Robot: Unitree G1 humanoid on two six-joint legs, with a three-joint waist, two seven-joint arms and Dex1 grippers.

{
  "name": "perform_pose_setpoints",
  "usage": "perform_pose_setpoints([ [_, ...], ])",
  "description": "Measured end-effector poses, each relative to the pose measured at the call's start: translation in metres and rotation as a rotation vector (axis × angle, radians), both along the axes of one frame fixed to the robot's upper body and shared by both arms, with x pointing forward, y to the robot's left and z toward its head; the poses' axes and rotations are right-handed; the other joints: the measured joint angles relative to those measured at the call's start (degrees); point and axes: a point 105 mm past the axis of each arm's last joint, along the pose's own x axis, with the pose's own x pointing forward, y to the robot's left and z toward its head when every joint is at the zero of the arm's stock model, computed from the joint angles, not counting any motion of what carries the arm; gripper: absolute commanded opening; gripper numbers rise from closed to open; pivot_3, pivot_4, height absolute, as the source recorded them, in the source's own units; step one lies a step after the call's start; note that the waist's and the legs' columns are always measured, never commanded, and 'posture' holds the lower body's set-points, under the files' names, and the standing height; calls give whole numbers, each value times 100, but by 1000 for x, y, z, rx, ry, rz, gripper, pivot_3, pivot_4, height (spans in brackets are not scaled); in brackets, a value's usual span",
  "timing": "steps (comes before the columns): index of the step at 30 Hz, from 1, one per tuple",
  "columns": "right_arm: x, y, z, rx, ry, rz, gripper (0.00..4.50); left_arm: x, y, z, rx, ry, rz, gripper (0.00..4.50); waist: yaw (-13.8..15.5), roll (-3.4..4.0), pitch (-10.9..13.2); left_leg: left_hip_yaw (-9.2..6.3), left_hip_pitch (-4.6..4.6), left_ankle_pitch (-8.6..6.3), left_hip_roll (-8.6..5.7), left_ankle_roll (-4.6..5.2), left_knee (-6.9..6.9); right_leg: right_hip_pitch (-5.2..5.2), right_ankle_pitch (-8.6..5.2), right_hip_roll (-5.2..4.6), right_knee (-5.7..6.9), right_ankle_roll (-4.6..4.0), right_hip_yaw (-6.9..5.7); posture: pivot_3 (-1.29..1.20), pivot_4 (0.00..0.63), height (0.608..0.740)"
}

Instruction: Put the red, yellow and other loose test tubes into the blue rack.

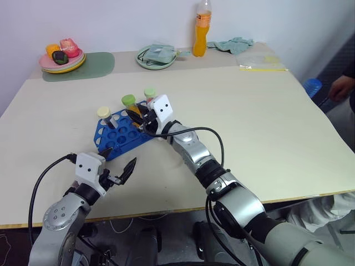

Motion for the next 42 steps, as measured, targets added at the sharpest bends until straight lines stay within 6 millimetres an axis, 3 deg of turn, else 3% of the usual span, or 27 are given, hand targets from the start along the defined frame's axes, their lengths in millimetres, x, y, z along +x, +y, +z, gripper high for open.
perform_pose_setpoints([
  [18,0,-4,-11,10,-23,-10,948,0,0,-2,-3,7,8,4500,5,1,0,0,1,0,0,-1,0,3,0,0,0,0,0,0,150,740],
  [21,-3,-3,-12,9,-23,24,2083,-1,0,-2,-3,8,10,4500,-8,1,1,-1,1,0,0,-1,0,2,0,0,0,0,0,0,150,740],
  [26,-7,-1,1,42,-55,63,4459,-2,2,-3,-17,24,23,4500,-14,3,2,-1,1,0,1,-1,-1,0,0,1,1,0,0,0,150,740],
  [31,-26,-3,44,128,-195,126,4459,-8,8,3,-62,71,27,4500,-12,0,0,-2,0,0,4,0,-2,-3,0,1,1,0,0,0,150,740],
  [33,-35,-10,37,151,-174,131,4459,-9,15,7,-38,92,48,4500,9,-7,-4,-5,0,0,3,0,-2,3,0,0,-1,0,-2,0,150,740],
  [36,-43,-15,8,130,-62,140,4459,-6,33,19,-22,129,104,4500,-6,-4,0,-4,0,0,3,0,6,0,0,2,8,0,0,0,150,740],
  [40,-46,-28,30,36,-129,173,4459,-6,56,40,82,226,144,4500,-9,-2,0,-8,10,1,3,-1,5,2,0,7,14,-3,0,0,150,740],
  [42,-50,-42,28,-102,-137,222,4459,-6,71,41,214,371,147,4500,12,-7,0,-15,9,1,2,0,6,9,-2,10,9,-4,-10,0,150,740],
])
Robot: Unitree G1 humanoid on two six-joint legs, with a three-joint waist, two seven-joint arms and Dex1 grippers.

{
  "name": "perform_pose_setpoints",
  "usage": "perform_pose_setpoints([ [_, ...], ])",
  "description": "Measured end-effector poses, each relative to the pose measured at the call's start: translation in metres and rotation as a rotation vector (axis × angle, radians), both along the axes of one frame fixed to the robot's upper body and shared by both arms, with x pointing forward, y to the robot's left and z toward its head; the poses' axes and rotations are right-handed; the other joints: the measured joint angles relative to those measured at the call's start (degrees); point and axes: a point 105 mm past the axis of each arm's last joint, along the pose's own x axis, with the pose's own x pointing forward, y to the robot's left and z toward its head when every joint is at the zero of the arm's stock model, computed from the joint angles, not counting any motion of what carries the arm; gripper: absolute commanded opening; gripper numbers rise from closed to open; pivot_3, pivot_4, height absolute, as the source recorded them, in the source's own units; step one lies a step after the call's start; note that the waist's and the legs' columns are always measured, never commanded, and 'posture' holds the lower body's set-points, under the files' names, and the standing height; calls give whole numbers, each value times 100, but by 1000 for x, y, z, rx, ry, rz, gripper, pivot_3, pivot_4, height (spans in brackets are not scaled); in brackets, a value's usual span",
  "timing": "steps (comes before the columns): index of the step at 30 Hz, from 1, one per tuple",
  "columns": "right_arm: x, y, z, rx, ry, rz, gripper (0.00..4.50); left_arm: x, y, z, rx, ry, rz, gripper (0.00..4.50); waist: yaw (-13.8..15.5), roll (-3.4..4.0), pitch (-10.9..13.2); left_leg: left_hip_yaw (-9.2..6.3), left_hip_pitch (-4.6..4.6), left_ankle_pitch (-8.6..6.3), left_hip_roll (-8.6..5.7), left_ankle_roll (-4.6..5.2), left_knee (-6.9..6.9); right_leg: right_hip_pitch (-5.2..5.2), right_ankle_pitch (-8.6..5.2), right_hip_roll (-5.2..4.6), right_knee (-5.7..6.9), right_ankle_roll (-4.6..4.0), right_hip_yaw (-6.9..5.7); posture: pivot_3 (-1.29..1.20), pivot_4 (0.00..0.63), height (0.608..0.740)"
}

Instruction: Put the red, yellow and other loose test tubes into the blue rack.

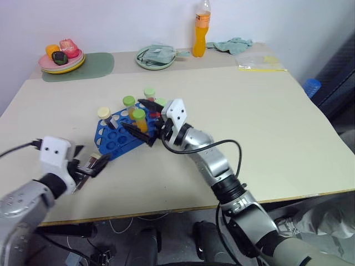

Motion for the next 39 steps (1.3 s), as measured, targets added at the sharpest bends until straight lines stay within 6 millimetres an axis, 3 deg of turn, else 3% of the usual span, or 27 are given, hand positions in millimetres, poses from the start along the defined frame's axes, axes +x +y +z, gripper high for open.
perform_pose_setpoints([
  [4,-6,-40,-37,-380,19,52,4459,0,31,7,75,277,95,4500,-20,6,6,9,10,0,-3,1,-7,11,-2,-1,-11,2,4,0,150,740],
  [9,-27,-74,-60,-655,15,152,4459,7,22,-6,66,431,55,4500,-52,7,9,10,5,0,8,1,-18,-7,-8,11,-9,-7,10,0,150,740],
  [16,-38,-76,-66,-687,26,177,4459,22,15,-20,93,524,47,4500,-36,3,11,13,2,0,7,0,-10,-9,-7,8,-3,-8,12,0,150,740],
  [19,-38,-77,-72,-691,44,164,4498,27,12,-27,104,565,47,3678,-2,0,11,13,-4,0,5,-1,-5,-9,-7,6,-4,-7,12,0,150,740],
  [25,-36,-74,-71,-692,22,137,4498,29,12,-37,119,604,54,793,-12,-3,13,12,-5,1,6,-1,-4,-10,-7,8,-2,-7,12,0,150,740],
  [31,-36,-73,-71,-693,14,126,4498,20,27,-38,110,597,96,729,-47,-5,12,15,-5,1,8,-2,-7,-17,-7,8,-1,-8,15,0,150,740],
  [32,-35,-75,-72,-696,17,121,4498,19,32,-37,111,583,113,729,-42,-4,12,14,-6,1,8,-2,-9,-18,-8,8,-1,-8,14,0,150,740],
  [34,-34,-77,-74,-695,24,105,4498,27,37,-22,54,396,122,729,-12,-4,13,14,-11,3,10,-6,-8,-24,-8,4,1,-9,13,0,150,740],
  [36,-30,-77,-76,-683,29,83,4498,40,31,16,-33,32,111,729,39,-15,10,11,-23,11,9,-20,-1,-24,-5,-6,-8,-10,2,0,150,740],
  [38,-23,-80,-81,-656,42,33,4498,35,28,59,-60,-318,123,729,92,-42,-3,14,-23,12,4,-23,2,-17,-2,-17,-15,-11,2,0,150,740],
  [39,-19,-82,-83,-644,50,6,4498,30,25,71,-71,-413,120,729,120,-42,-3,19,-20,12,2,-23,1,-15,0,-21,-19,-12,4,0,150,740],
])
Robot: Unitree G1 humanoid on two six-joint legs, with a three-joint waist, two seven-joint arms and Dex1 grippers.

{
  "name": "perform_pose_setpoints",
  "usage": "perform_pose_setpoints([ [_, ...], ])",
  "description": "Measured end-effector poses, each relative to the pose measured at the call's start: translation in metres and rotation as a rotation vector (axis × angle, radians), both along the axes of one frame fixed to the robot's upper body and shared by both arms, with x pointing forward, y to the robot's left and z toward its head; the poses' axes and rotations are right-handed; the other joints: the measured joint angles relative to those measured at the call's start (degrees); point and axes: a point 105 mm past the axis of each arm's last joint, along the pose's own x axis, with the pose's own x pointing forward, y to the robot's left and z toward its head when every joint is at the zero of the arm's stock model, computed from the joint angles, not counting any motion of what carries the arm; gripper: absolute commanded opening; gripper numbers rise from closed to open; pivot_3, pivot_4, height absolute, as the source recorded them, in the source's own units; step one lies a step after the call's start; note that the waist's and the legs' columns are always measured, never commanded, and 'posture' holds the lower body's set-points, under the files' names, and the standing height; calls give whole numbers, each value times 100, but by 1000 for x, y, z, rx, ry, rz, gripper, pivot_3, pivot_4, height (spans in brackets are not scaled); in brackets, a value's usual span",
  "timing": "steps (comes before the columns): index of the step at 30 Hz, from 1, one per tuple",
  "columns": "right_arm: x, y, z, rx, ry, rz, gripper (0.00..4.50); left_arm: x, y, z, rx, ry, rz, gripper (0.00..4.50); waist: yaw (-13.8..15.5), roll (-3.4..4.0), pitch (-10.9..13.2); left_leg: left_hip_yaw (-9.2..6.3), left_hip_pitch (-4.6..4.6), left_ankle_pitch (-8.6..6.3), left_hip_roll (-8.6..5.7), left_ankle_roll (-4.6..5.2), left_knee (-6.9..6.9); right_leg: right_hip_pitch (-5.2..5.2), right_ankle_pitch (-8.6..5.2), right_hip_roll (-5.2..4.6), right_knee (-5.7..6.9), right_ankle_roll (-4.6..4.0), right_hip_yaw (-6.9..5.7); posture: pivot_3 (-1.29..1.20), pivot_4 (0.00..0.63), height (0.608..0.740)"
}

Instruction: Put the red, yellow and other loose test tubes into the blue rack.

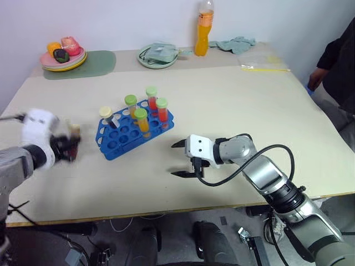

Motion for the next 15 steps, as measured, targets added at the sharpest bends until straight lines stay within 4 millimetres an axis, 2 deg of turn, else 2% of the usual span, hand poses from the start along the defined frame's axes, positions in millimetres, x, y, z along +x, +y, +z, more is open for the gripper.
perform_pose_setpoints([
  [2,9,-6,-7,31,12,-79,4498,-15,-16,12,-54,-174,-20,729,42,7,-3,8,6,0,-11,0,1,5,1,-23,4,3,2,0,150,740],
  [4,14,-9,-10,60,24,-129,4498,-21,-38,3,-71,-244,-20,729,76,3,-4,2,2,0,-20,0,8,12,6,-26,0,11,0,0,150,740],
  [10,20,-7,-7,107,15,-174,4498,-1,-99,-22,4,-355,12,729,57,-1,-7,2,13,2,-28,1,15,26,18,-18,1,20,2,0,150,740],
  [13,21,-7,-7,113,15,-182,4498,11,-117,-44,-2,-342,38,729,33,-1,-7,0,13,2,-23,3,12,23,18,-11,2,20,1,0,150,740],
  [15,21,-7,-7,117,14,-189,4498,18,-121,-57,24,-337,70,729,18,-1,-7,0,14,1,-18,4,10,22,18,-4,2,20,2,0,150,740],
])
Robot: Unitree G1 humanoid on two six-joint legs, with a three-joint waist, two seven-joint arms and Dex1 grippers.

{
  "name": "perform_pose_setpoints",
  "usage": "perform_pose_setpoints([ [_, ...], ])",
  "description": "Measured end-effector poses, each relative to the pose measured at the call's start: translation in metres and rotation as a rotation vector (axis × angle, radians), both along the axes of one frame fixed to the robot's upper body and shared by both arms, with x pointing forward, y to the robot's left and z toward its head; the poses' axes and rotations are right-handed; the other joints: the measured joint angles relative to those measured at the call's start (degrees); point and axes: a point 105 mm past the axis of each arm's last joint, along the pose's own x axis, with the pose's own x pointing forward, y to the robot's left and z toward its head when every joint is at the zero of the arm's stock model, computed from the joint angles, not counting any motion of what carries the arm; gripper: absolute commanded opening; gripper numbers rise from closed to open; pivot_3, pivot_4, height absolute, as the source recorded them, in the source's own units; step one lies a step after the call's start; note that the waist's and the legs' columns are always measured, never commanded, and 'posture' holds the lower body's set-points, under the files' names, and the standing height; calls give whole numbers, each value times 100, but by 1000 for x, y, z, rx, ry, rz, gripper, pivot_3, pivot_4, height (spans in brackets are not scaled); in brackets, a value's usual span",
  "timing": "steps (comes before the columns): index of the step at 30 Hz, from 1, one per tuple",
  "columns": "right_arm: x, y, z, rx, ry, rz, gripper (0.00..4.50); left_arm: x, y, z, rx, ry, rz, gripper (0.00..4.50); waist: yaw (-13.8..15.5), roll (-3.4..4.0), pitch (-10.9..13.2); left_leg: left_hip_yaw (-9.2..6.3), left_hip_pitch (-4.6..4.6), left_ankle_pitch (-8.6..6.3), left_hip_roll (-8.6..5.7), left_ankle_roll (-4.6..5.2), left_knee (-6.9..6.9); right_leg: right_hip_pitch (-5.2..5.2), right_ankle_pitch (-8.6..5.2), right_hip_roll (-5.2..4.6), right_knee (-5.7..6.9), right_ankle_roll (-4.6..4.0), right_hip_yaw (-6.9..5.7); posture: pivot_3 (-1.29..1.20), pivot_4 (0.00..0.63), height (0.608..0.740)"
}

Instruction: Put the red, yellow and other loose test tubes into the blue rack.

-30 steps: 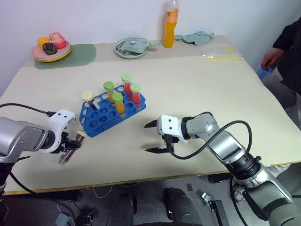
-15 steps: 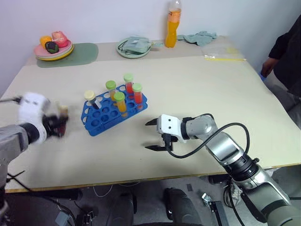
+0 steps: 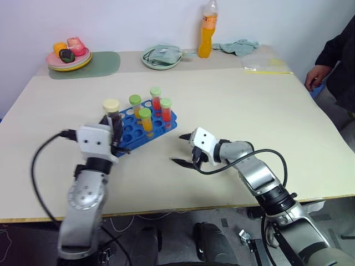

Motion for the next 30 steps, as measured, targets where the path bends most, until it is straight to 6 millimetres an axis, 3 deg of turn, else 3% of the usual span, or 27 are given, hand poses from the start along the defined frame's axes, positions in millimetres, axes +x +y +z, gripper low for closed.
perform_pose_setpoints([
  [4,1,-1,-1,5,2,-18,4498,7,-6,-11,32,-1,4,729,18,0,0,0,-1,0,1,0,2,0,0,1,0,0,0,0,150,740],
  [15,-2,-1,-4,14,19,-44,4498,26,-15,-14,-3,-3,-35,729,25,0,0,-1,-2,0,1,1,5,1,0,1,2,0,-1,0,150,740],
  [30,-3,1,-4,25,19,-50,4498,25,-9,-19,27,21,19,729,7,2,-1,-1,1,0,4,1,3,1,0,7,4,1,0,0,150,740],
])
